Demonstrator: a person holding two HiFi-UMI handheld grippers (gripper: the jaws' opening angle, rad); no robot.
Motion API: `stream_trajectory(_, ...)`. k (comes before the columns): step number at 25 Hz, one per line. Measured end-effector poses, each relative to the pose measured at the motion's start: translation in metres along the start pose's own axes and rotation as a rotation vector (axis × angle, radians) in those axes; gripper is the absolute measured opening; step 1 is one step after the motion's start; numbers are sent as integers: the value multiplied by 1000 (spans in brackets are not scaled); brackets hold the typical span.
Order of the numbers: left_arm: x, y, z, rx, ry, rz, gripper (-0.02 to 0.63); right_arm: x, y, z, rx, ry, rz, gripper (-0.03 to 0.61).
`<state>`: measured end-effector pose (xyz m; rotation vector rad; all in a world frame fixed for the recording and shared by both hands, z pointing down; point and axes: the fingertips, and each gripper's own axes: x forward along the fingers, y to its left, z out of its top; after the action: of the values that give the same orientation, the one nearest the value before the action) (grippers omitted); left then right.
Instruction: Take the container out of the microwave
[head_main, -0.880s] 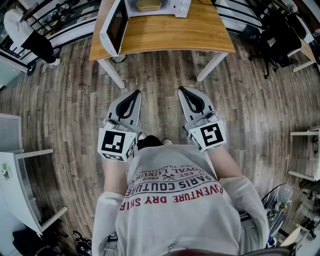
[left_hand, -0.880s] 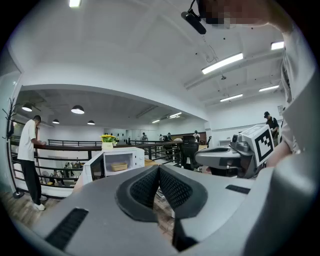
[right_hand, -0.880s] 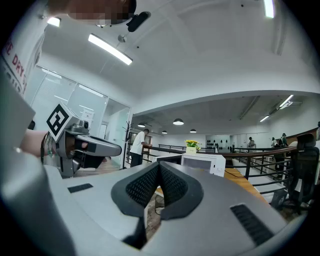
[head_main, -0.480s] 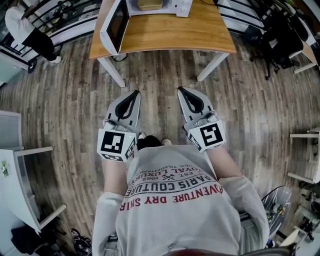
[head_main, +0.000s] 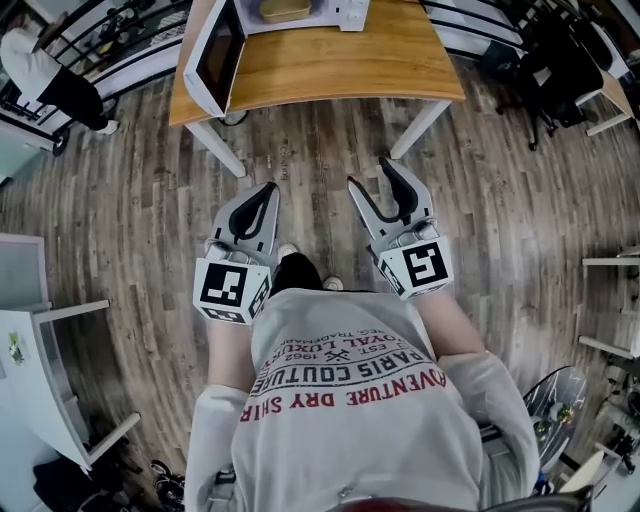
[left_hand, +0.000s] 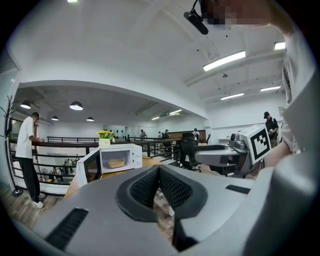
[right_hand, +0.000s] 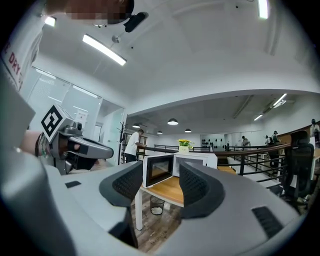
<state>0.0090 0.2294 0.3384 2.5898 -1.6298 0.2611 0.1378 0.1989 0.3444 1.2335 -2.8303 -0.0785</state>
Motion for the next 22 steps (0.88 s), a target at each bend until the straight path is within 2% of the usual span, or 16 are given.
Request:
stream_trajectory(7, 30, 21, -11, -8, 37, -23, 15, 31, -21, -12, 42, 22, -5, 224)
stream_trajectory(13, 84, 54, -16, -28, 58, -50, 15, 79, -48, -24, 44, 58, -7, 224)
stream_trajectory(22, 182, 147, -1, -45, 57, -89, 15, 205, -101, -27, 39, 103, -8, 224)
